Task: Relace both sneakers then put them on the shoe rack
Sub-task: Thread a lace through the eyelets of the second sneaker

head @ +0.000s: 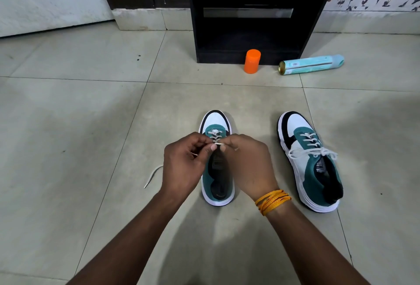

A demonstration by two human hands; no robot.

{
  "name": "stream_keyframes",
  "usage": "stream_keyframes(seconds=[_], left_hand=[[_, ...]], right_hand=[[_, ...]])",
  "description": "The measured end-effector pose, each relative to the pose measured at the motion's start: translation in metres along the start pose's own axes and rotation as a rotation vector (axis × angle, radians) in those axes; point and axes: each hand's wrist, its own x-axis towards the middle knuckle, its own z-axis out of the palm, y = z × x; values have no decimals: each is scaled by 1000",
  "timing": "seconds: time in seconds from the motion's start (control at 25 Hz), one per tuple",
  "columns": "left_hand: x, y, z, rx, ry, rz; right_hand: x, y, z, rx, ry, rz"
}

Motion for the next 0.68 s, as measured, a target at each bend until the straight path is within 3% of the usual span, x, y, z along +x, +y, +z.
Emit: stream_keyframes(seconds=[0.16,0.48,0.68], left_hand=[[-7,-17,7,162,-22,-185],[1,-16,3,-78,-26,-512],[4,-14,1,-109,-59,-554]], right_hand=[[-1,9,0,-71,-1,166],[3,2,15,-284,-88,-15],[2,0,22,-298,-85,-26]])
